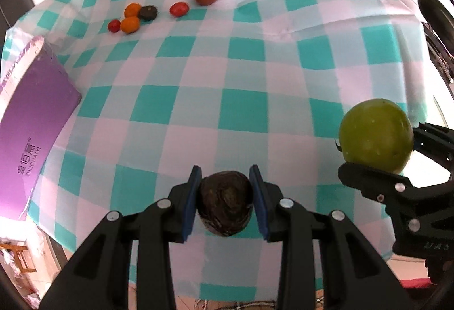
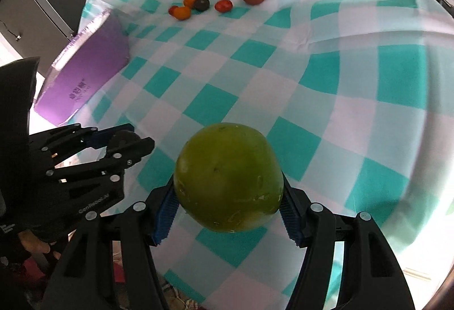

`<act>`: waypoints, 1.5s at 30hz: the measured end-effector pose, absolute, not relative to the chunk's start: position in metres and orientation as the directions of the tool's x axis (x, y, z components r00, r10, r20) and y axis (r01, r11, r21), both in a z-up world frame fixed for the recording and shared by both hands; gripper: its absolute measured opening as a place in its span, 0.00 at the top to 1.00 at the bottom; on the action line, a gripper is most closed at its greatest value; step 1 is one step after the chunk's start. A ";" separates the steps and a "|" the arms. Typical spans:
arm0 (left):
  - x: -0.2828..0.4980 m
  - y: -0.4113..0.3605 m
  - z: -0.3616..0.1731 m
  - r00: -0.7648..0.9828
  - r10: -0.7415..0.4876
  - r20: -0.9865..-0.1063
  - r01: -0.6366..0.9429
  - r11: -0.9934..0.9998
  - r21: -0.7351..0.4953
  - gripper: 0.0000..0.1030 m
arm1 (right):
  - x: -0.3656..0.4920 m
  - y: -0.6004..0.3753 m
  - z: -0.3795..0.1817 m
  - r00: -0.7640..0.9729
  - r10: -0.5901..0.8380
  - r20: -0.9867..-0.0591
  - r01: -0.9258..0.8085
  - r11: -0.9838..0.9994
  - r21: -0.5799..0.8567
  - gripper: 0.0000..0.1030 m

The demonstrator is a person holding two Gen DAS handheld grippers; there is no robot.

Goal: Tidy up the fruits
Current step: 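Carry both held fruits into the purple box with both grippers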

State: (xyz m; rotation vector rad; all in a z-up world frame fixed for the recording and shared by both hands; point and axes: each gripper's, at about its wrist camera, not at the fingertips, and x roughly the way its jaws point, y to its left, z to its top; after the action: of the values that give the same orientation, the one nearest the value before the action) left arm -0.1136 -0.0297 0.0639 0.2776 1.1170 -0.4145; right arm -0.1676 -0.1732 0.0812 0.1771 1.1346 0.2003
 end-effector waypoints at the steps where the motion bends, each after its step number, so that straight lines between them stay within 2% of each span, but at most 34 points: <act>1: -0.118 -0.033 0.066 0.376 -0.180 -0.909 0.464 0.886 0.016 0.66 | -0.168 -0.174 0.083 0.412 0.248 -0.877 -0.065 0.968 0.243 0.39; 14: -0.127 -0.040 0.075 0.399 -0.180 -0.899 0.505 0.861 0.051 0.66 | -0.173 -0.182 0.083 0.420 0.244 -0.874 -0.035 0.967 0.253 0.39; 20: -0.107 -0.021 0.098 0.442 -0.240 -0.864 0.490 0.872 0.009 0.66 | -0.152 -0.163 0.093 0.424 0.244 -0.872 -0.057 0.968 0.243 0.39; 27: -0.056 0.050 0.159 0.567 -0.322 -0.758 0.422 0.904 -0.068 0.66 | -0.083 -0.110 0.136 0.500 0.320 -0.804 -0.097 0.944 0.316 0.39; 33: 0.007 0.168 0.205 0.665 -0.252 -0.703 0.248 0.962 -0.110 0.66 | 0.001 -0.022 0.181 0.524 0.447 -0.725 -0.194 0.892 0.409 0.39; 39: 0.057 0.276 0.192 0.613 -0.117 -0.781 0.080 0.993 -0.086 0.66 | 0.069 0.074 0.192 0.454 0.525 -0.719 -0.288 0.851 0.440 0.39; 42: 0.076 0.306 0.168 0.541 -0.056 -0.839 0.067 0.998 -0.023 0.66 | 0.095 0.119 0.181 0.383 0.506 -0.773 -0.339 0.855 0.392 0.39; 45: 0.099 0.322 0.140 0.429 -0.041 -0.902 0.076 0.997 -0.009 0.66 | 0.118 0.179 0.153 0.263 0.374 -0.889 -0.436 0.868 0.236 0.39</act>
State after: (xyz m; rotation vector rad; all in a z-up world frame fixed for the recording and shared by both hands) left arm 0.0987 0.3225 0.1397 0.0347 1.1250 -0.0732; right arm 0.1184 0.1786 0.1526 -0.0613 1.1840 0.5481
